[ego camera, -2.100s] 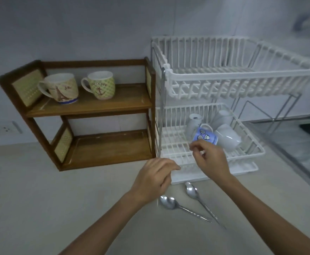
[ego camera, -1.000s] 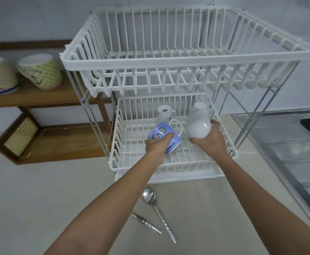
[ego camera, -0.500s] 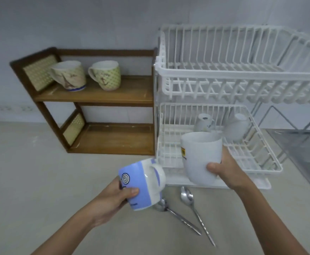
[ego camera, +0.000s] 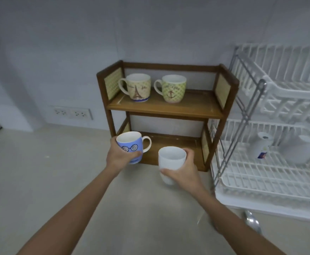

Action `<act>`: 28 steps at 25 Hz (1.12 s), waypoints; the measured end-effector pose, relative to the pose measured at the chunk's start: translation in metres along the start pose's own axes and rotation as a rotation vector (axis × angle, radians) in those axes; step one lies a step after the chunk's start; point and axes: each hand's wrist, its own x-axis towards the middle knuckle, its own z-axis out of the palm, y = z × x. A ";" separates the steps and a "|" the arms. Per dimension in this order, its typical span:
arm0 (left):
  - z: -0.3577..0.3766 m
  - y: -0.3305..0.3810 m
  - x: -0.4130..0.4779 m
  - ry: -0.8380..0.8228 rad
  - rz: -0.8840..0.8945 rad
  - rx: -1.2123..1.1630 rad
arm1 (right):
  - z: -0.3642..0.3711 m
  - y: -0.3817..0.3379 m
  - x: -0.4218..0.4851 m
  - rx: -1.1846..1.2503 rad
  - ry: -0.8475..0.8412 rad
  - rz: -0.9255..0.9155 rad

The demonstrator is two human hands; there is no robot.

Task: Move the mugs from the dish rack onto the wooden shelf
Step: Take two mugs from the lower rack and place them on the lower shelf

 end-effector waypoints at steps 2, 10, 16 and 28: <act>0.008 -0.007 0.023 -0.005 -0.003 0.019 | 0.015 -0.001 0.036 -0.057 0.085 0.065; 0.064 -0.030 0.076 0.016 0.028 0.027 | 0.053 0.027 0.127 -0.186 0.204 0.238; 0.085 -0.049 0.103 0.040 0.000 0.100 | 0.067 0.041 0.151 -0.171 0.238 0.249; 0.092 -0.060 0.115 0.018 -0.042 0.039 | 0.073 0.045 0.162 -0.219 0.162 0.245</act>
